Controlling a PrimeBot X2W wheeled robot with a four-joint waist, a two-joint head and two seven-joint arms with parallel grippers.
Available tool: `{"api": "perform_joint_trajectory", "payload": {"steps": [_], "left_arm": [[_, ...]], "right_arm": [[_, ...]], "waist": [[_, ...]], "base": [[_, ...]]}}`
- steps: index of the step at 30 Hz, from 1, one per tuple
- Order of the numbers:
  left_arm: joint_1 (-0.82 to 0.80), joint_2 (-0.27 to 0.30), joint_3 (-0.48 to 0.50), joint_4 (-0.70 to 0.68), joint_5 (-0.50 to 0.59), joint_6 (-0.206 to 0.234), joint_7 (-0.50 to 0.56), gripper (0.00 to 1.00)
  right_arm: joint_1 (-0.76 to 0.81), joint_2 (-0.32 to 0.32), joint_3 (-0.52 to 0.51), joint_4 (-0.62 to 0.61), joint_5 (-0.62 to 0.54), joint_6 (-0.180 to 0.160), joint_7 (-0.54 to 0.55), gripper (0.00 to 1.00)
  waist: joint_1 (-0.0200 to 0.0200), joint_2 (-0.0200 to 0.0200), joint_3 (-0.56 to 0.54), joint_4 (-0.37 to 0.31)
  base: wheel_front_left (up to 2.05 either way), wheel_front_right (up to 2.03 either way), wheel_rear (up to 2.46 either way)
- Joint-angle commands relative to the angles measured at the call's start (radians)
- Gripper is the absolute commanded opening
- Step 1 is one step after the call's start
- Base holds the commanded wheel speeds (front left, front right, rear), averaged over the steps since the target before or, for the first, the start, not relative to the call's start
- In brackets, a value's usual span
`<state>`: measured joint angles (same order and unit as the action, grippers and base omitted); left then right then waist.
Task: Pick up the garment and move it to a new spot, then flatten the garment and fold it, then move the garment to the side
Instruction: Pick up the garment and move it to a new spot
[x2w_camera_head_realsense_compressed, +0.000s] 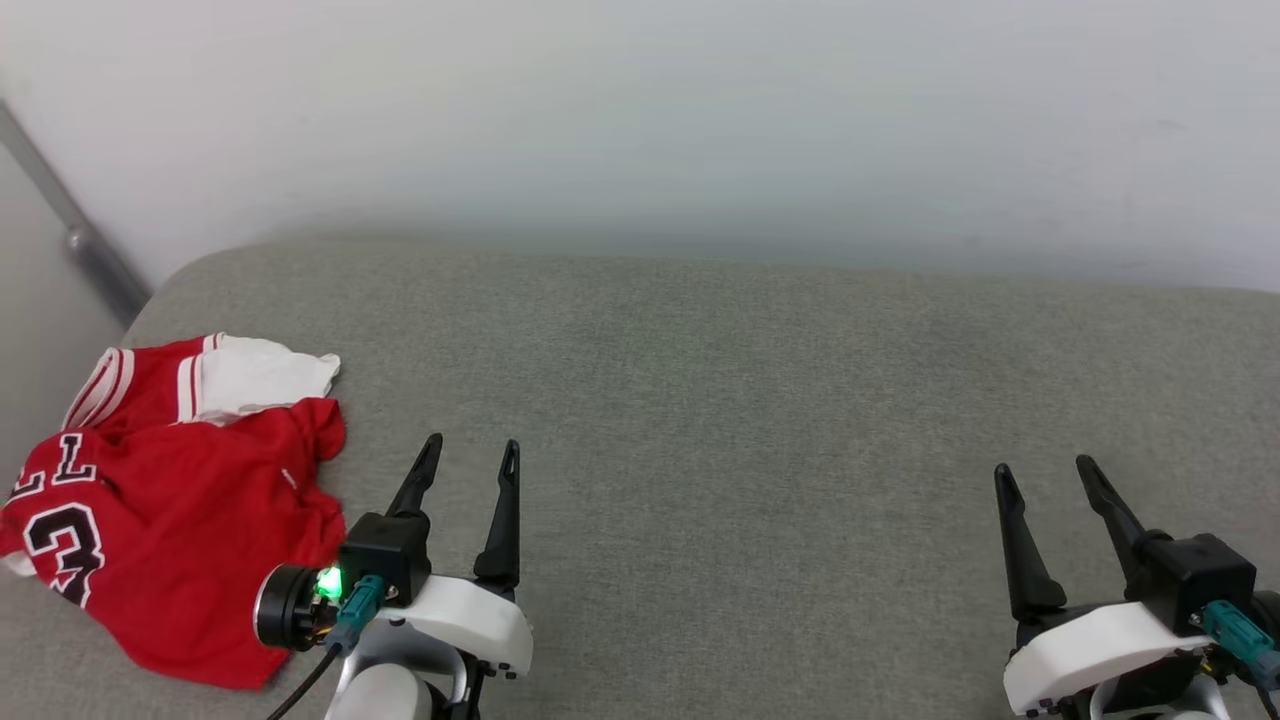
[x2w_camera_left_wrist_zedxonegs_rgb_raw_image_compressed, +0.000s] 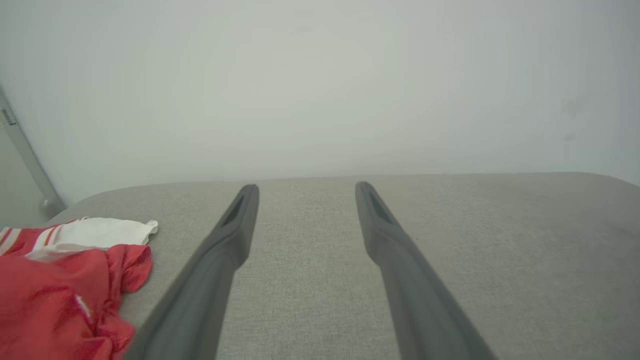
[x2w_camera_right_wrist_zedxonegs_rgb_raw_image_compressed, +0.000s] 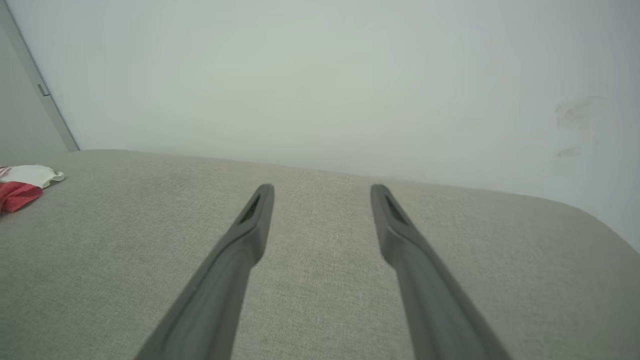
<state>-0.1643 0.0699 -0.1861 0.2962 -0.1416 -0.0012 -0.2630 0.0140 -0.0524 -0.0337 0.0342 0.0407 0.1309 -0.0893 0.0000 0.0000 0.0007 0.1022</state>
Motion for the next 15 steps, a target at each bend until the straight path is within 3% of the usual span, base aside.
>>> {"api": "perform_joint_trajectory", "payload": {"steps": [1,6,7,15], "left_arm": [[-0.01,0.001,0.007,0.0,-0.005,0.005,-0.003,1.0],[-0.015,-0.001,0.036,-0.019,-0.022,0.011,-0.003,1.0],[-0.006,-0.001,0.053,-0.032,-0.029,0.015,-0.003,1.0],[0.008,0.0,0.082,-0.045,-0.028,0.021,-0.003,1.0]], "right_arm": [[-0.008,0.003,0.001,-0.01,-0.001,0.0,-0.004,1.0],[-0.009,0.003,0.015,-0.03,-0.009,0.0,0.006,1.0],[-0.015,0.003,0.036,-0.038,-0.018,0.0,0.013,1.0],[-0.035,0.003,0.073,-0.057,-0.028,0.0,0.023,1.0]], "waist": [[0.0,0.0,0.006,0.033],[0.0,0.0,0.014,0.119],[0.0,0.0,0.017,0.167],[0.0,0.0,0.024,0.29]], "base": [[0.0,0.0,0.0],[0.0,0.0,0.0],[0.0,0.0,0.0],[0.0,0.0,0.0]]}}
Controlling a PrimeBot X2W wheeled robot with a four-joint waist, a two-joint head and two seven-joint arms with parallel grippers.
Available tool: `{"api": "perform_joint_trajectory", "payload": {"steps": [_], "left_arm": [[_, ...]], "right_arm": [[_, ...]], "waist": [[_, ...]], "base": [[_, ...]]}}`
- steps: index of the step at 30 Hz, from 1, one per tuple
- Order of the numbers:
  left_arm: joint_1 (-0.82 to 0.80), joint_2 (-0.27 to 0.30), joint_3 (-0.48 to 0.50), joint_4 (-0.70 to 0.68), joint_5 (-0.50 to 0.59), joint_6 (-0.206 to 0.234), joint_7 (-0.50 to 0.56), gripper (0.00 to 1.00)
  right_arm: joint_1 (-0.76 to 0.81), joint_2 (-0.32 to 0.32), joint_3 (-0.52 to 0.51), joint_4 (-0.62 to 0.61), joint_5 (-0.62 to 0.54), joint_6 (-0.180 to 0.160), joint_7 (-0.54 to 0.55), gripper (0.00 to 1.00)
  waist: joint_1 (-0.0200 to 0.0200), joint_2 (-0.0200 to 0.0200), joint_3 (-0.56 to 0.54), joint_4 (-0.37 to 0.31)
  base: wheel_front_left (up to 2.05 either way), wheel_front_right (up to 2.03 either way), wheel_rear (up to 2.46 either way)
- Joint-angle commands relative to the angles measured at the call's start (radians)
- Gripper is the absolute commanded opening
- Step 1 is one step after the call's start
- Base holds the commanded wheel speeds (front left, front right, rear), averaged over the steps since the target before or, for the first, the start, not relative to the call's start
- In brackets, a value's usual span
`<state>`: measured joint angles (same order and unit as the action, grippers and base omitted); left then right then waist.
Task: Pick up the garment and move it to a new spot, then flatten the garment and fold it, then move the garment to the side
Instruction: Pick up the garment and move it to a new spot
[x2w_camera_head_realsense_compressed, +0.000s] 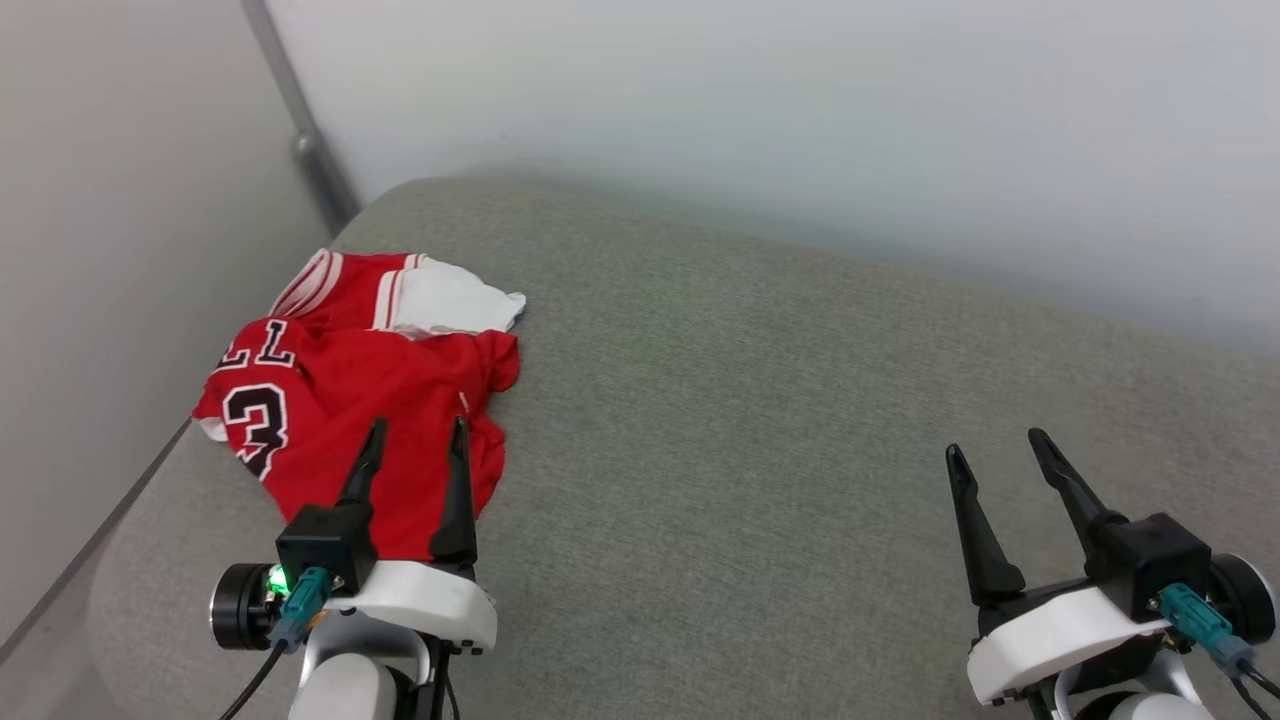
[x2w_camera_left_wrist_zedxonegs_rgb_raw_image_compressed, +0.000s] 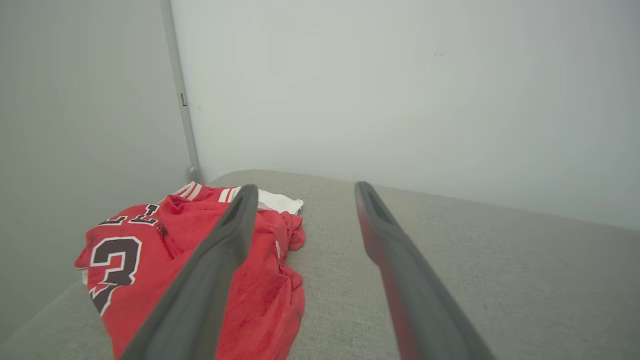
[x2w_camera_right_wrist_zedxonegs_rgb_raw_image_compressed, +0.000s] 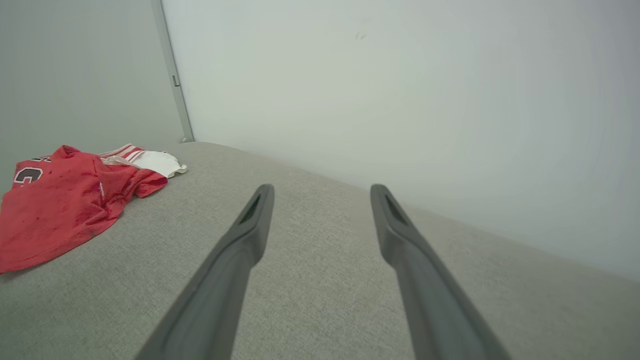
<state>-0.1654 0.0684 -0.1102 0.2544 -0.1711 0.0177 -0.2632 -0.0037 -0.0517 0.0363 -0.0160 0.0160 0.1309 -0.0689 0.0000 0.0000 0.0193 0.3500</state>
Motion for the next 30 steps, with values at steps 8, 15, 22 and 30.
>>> {"api": "perform_joint_trajectory", "payload": {"steps": [8,15,22,30], "left_arm": [[0.018,0.004,0.031,-0.013,0.005,0.007,-0.002,1.0],[0.021,0.004,0.042,-0.013,0.01,0.007,-0.002,1.0],[-0.02,0.01,0.043,0.007,0.022,0.008,-0.002,1.0],[-0.219,0.058,0.07,0.061,-0.002,-0.006,0.09,1.0]], "right_arm": [[-0.025,0.002,0.024,-0.016,-0.004,0.0,0.007,1.0],[-0.029,0.002,0.033,-0.017,-0.011,0.0,0.011,1.0],[-0.041,0.002,0.041,-0.023,-0.021,0.0,0.016,1.0],[-0.078,0.001,0.06,-0.048,-0.045,0.0,0.041,1.0]], "waist": [[0.0,0.0,0.015,0.122],[0.0,0.0,0.024,0.137],[0.0,0.0,0.04,0.128],[0.0,0.0,0.104,0.079]], "base": [[0.0,0.0,0.0],[0.0,0.0,0.0],[0.0,0.0,0.0],[0.0,0.0,0.0]]}}
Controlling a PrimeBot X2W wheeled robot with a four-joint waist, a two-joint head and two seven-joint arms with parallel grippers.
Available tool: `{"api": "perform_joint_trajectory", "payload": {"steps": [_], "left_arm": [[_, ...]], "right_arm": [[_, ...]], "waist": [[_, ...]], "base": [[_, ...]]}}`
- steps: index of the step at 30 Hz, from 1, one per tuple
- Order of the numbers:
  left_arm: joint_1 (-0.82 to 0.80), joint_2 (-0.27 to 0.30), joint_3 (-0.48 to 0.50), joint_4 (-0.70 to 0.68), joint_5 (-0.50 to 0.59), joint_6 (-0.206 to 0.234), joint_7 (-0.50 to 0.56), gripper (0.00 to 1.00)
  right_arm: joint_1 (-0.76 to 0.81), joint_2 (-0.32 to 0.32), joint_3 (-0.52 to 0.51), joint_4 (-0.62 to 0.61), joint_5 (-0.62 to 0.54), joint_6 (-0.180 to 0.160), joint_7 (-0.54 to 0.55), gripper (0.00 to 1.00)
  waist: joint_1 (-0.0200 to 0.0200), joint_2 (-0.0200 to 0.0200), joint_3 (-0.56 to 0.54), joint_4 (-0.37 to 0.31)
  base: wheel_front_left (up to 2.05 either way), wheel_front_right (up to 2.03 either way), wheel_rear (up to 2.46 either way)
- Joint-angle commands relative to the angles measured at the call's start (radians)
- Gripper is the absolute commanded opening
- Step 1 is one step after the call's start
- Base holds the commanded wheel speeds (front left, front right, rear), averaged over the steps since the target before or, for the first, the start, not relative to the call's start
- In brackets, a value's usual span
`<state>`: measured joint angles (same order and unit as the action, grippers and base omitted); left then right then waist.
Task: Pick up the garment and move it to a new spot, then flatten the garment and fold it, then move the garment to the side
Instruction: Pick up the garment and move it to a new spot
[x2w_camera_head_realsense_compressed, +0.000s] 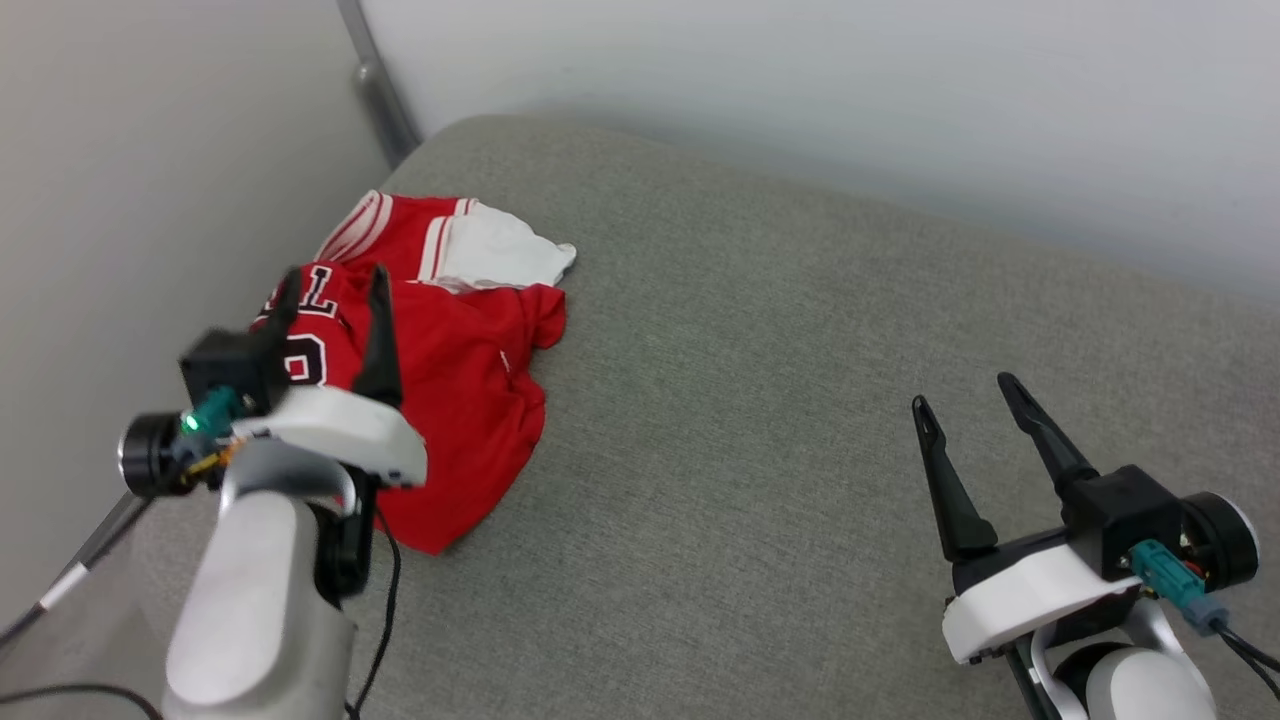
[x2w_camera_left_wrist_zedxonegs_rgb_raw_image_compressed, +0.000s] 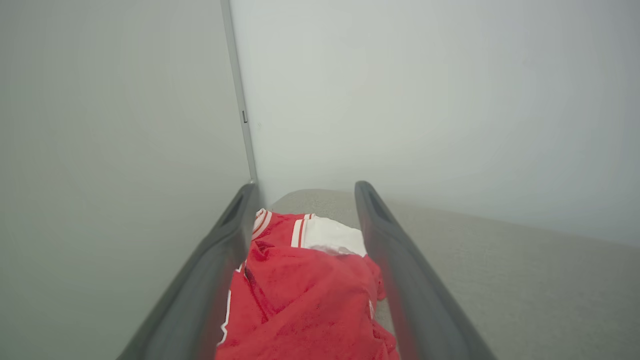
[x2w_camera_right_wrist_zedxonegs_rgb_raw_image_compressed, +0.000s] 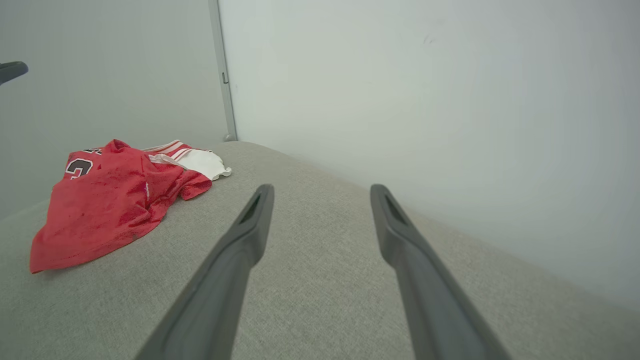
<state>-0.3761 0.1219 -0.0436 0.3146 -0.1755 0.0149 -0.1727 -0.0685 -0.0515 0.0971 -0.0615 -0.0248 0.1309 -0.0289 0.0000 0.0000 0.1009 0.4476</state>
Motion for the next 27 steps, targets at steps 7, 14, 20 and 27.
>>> {"api": "perform_joint_trajectory", "payload": {"steps": [7,14,20,27], "left_arm": [[-0.26,0.089,0.067,0.139,-0.093,-0.052,0.213,1.0],[-0.387,0.215,0.102,0.275,-0.166,-0.095,0.493,1.0],[-0.399,0.306,0.101,0.403,-0.219,-0.12,0.762,1.0],[-0.341,0.326,0.132,0.486,-0.292,-0.103,0.986,1.0]], "right_arm": [[-0.065,-0.013,0.002,-0.019,0.007,0.0,0.018,1.0],[-0.133,-0.027,0.022,-0.027,0.029,0.0,0.012,1.0],[-0.175,-0.032,0.032,-0.013,0.039,0.0,-0.009,1.0],[-0.185,-0.024,0.035,0.01,0.041,0.0,-0.026,1.0]], "waist": [[0.0,0.0,0.129,-0.11],[0.0,0.0,0.242,-0.21],[0.0,0.0,0.295,-0.259],[0.0,0.0,0.317,-0.285]], "base": [[0.0,0.0,0.0],[0.0,0.0,0.0],[0.0,0.0,0.0],[0.0,0.0,0.0]]}}
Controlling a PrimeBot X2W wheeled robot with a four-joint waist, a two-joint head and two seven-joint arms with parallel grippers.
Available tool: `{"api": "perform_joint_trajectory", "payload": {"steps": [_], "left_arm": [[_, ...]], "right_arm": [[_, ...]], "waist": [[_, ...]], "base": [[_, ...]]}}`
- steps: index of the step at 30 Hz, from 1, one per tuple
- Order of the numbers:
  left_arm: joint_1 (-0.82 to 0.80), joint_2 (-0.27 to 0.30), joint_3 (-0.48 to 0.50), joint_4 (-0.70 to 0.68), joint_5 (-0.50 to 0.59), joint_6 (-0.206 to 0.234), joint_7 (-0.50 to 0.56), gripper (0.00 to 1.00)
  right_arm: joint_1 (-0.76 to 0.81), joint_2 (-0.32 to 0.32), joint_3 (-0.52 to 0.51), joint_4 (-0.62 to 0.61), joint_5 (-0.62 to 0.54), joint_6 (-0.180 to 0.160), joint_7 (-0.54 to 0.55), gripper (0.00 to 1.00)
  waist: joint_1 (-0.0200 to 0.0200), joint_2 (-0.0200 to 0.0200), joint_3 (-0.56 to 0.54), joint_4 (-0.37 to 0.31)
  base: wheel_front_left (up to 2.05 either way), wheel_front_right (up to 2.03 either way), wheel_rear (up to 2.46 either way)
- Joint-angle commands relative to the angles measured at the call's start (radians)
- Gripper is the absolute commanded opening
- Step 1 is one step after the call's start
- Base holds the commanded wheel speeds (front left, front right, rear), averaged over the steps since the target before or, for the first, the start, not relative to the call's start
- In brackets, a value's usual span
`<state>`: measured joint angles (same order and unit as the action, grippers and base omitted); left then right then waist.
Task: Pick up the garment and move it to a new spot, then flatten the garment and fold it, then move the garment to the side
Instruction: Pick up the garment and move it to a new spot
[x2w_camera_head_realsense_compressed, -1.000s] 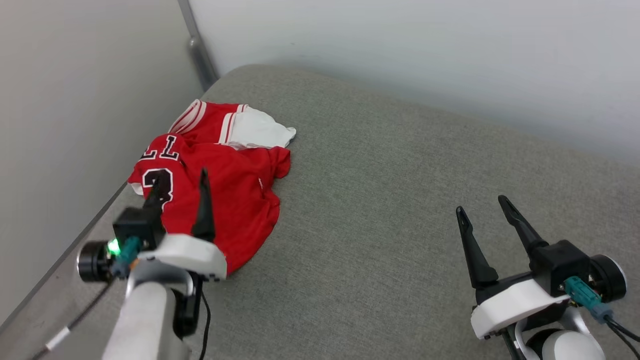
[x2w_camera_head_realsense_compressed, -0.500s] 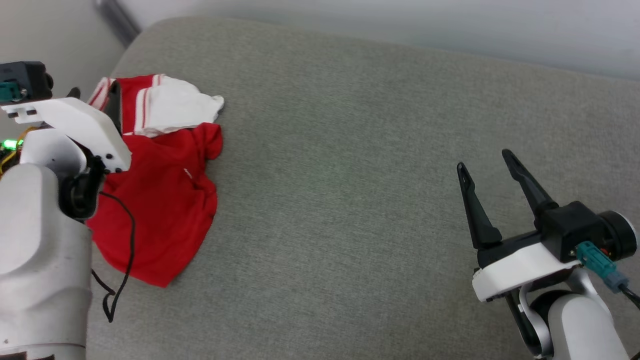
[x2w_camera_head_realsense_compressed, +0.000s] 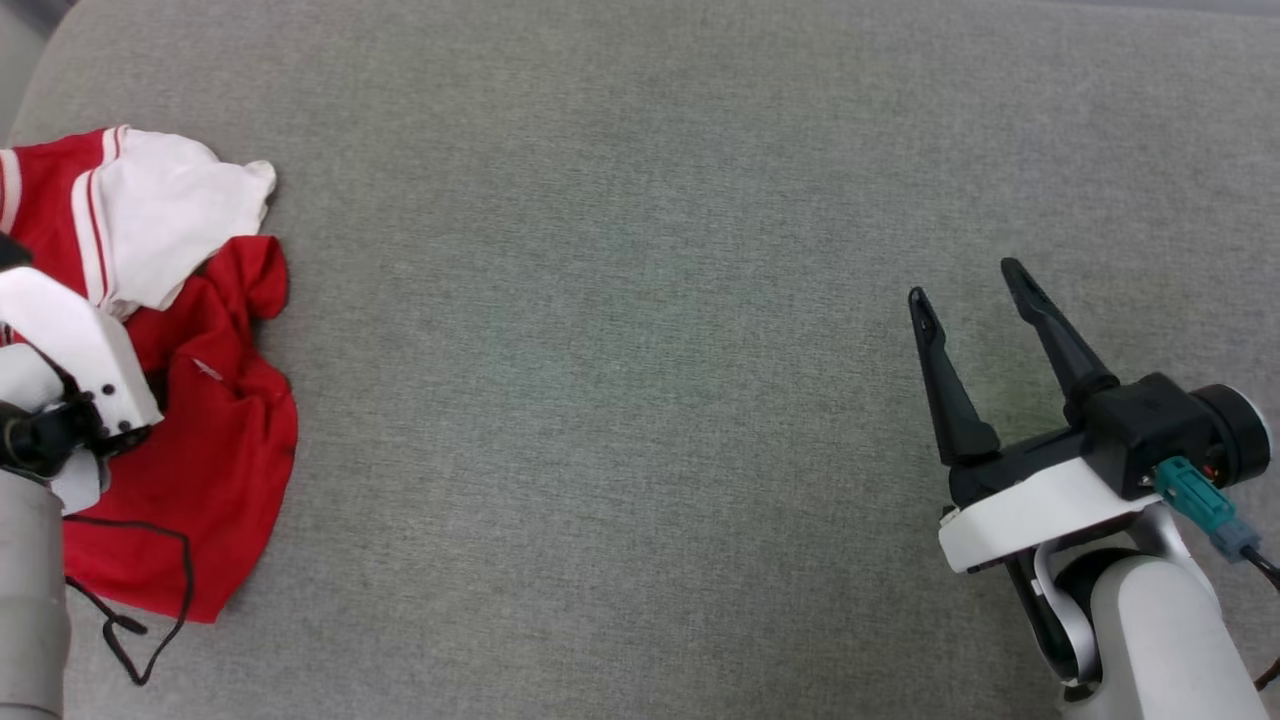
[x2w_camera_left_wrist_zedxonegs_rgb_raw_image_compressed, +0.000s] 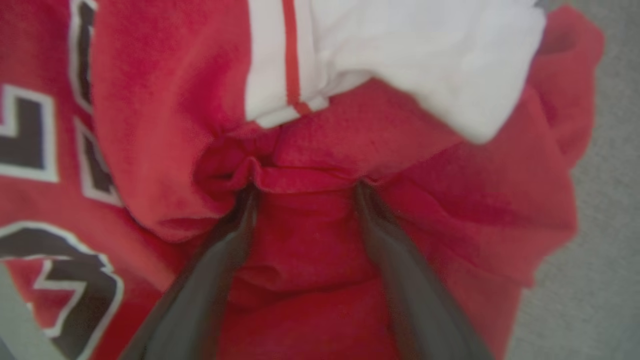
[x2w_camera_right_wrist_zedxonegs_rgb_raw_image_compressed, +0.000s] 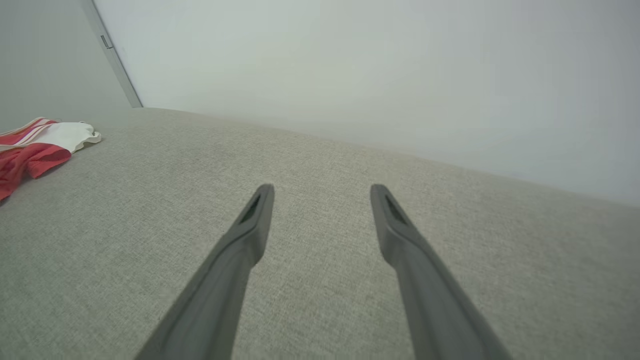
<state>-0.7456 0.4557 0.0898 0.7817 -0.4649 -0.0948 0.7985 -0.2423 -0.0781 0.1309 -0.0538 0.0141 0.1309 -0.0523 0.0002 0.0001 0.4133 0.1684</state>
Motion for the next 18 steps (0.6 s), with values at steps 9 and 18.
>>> {"api": "perform_joint_trajectory", "payload": {"steps": [9,18], "left_arm": [[0.088,-0.022,0.021,-0.008,-0.017,0.06,-0.01,0.0],[0.025,0.004,-0.003,-0.094,0.073,0.128,-0.25,0.0]], "right_arm": [[-0.018,0.007,-0.008,0.02,0.018,0.0,-0.006,1.0],[0.034,0.016,-0.036,0.046,0.03,0.0,-0.01,1.0]], "waist": [[-0.0002,-0.0001,-0.017,-0.016],[-0.0002,-0.0001,-0.138,0.008]], "base": [[0.0,0.0,0.0],[0.0,0.0,0.0]]}}
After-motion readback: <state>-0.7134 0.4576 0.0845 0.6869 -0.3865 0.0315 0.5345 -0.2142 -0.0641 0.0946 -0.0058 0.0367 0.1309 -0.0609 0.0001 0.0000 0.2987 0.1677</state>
